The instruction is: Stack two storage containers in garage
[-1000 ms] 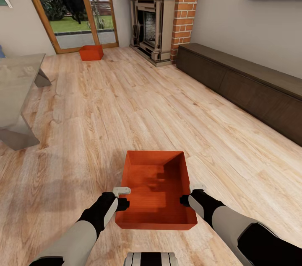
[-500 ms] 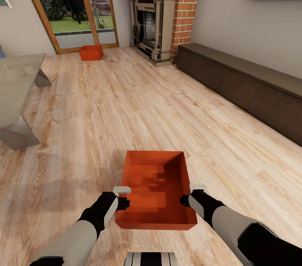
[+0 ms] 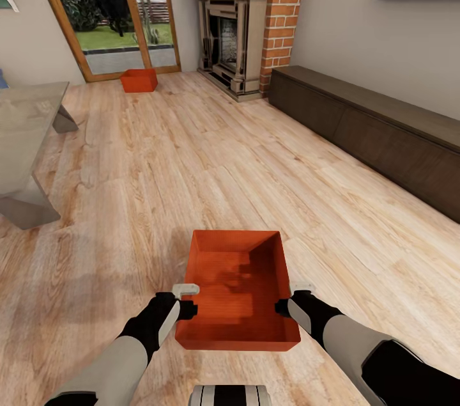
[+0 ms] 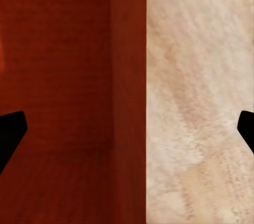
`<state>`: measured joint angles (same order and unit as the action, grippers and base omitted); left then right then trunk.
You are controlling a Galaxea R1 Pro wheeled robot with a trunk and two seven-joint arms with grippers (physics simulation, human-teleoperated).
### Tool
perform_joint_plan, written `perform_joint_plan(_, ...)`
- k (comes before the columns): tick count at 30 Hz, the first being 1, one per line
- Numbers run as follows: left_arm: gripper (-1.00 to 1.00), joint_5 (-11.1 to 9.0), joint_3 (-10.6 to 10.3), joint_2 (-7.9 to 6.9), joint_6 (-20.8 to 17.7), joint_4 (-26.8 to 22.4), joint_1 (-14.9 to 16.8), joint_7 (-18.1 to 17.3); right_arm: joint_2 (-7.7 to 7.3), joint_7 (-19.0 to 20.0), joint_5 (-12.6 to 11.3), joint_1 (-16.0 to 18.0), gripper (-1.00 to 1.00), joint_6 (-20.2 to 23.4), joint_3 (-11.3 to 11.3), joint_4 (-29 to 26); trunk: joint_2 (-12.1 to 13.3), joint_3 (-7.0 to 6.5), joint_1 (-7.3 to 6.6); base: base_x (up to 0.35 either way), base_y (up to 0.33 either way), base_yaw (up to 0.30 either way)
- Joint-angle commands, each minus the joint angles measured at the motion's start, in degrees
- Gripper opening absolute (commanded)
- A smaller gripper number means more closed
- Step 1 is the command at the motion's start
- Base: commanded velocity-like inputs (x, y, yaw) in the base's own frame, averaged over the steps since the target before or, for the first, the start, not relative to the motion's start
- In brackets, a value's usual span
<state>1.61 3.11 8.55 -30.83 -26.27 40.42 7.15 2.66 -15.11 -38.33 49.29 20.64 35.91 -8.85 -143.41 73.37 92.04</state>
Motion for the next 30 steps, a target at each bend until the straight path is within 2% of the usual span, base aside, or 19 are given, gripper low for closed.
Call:
perform_joint_plan(1, 1.0, 0.2, 0.3, 0.06, -0.3, -0.1, 0.0, 0.1, -0.03, -0.4, -0.5, 0.0, 1.0, 0.3, 0.5, -0.1, 0.0, 0.04, -0.01, 0.0, 0.0, 0.0)
perform_joint_plan(6, 1.0, 0.2, 0.3, 0.06, -0.3, -0.1, 0.0, 0.1, -0.03, -0.4, -0.5, 0.0, 1.0, 0.2, 0.5, -0.1, 0.0, 0.04, -0.01, 0.0, 0.0, 0.0)
perform_joint_plan(7, -1.0, 0.2, 0.3, 0.06, -0.3, -0.1, 0.0, 0.1, -0.03, -0.4, -0.5, 0.0, -1.0, 0.2, 0.5, -0.1, 0.0, 0.04, -0.01, 0.0, 0.0, 0.0)
perform_joint_plan(30, -1.0, 0.2, 0.3, 0.06, -0.2, -1.9, 0.0, 0.1, -0.16, -0.4, -0.5, 0.0, -1.0, 0.1, 0.5, -0.1, 0.0, 0.04, -0.01, 0.0, 0.0, 0.0)
